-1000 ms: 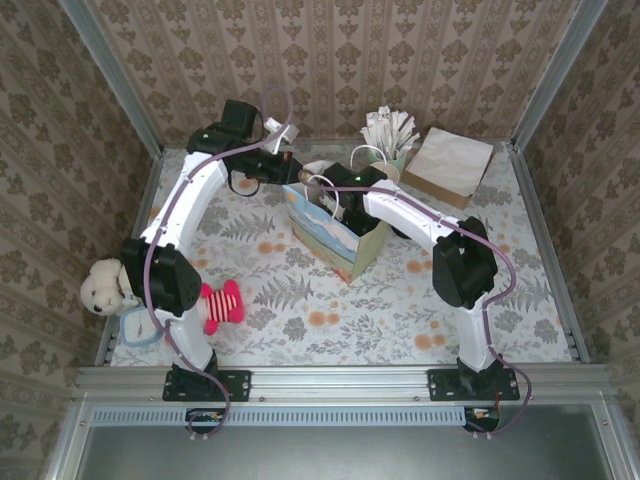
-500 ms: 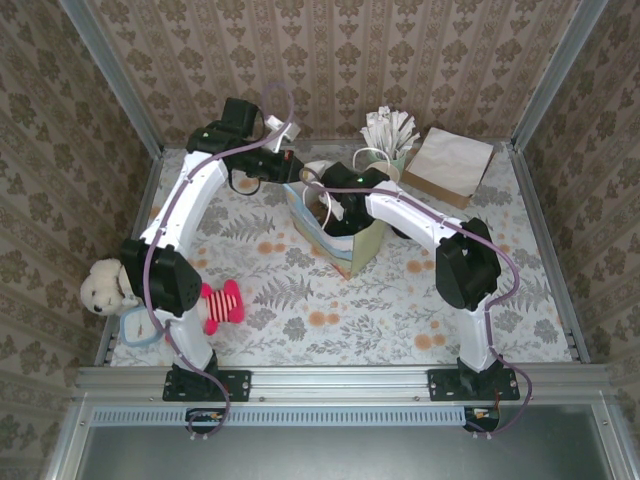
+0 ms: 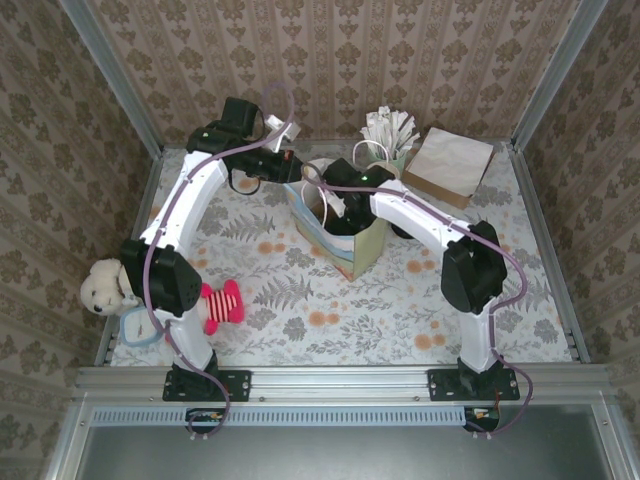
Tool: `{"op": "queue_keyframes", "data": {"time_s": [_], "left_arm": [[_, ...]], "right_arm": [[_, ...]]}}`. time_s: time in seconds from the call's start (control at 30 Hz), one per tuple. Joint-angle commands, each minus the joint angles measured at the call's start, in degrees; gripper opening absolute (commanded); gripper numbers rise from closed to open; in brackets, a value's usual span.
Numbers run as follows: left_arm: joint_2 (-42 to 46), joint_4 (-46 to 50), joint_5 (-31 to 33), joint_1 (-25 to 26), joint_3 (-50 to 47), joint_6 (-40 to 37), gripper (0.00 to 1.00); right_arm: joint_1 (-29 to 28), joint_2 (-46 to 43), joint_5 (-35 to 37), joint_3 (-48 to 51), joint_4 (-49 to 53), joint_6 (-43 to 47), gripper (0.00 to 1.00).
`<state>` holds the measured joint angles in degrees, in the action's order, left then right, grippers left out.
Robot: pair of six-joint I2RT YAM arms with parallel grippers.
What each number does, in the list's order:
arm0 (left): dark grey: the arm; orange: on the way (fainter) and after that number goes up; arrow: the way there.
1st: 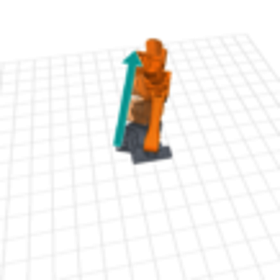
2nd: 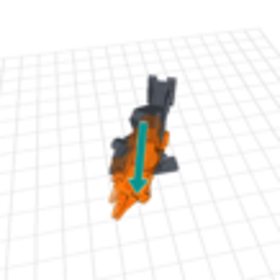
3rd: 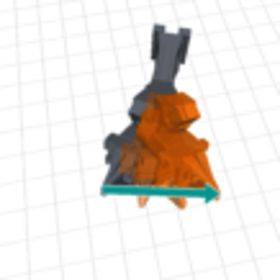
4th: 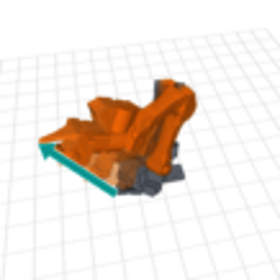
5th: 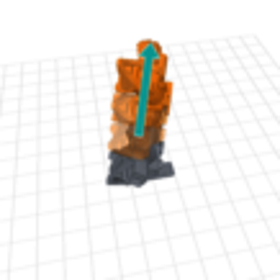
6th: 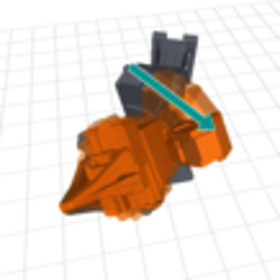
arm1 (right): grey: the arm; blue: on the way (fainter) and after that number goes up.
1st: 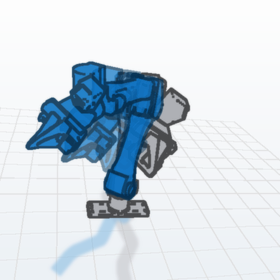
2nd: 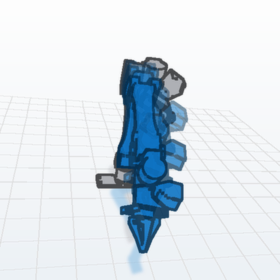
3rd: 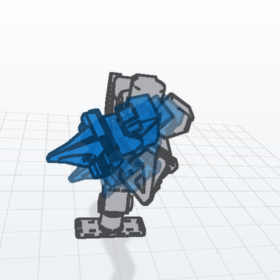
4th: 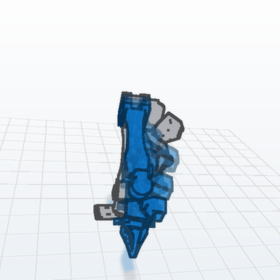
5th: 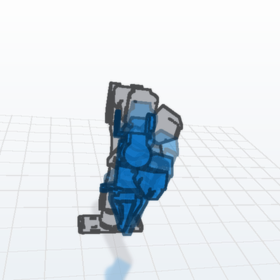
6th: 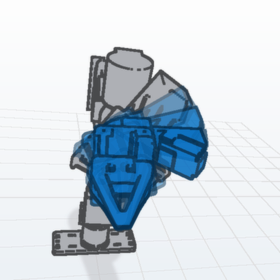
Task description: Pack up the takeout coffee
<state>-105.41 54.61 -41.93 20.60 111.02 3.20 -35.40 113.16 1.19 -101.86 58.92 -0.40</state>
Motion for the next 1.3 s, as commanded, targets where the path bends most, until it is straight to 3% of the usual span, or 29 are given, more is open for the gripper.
{"op": "queue_keyframes", "data": {"time_s": [0.0,0.37,1.07,1.27], "left_arm": [[-0.1,0.6,0.6,0.2,2.2,-0.1,0.00],[-0.2,1.3,1.5,0.2,2.0,0.6,0.00],[-1.2,1.4,3.4,-0.5,2.2,1.5,0.00],[-1.3,1.2,3.8,-0.5,2.1,1.8,0.00]], "right_arm": [[-0.1,-4.7,-0.2,1.6,-3.9,0.0,1.00],[-0.2,-12.9,-0.1,8.5,-19.7,4.3,1.00],[0.0,-20.7,-1.6,12.2,-27.8,5.9,1.00],[0.1,-24.9,-0.5,15.6,-34.1,5.2,1.00]]}}
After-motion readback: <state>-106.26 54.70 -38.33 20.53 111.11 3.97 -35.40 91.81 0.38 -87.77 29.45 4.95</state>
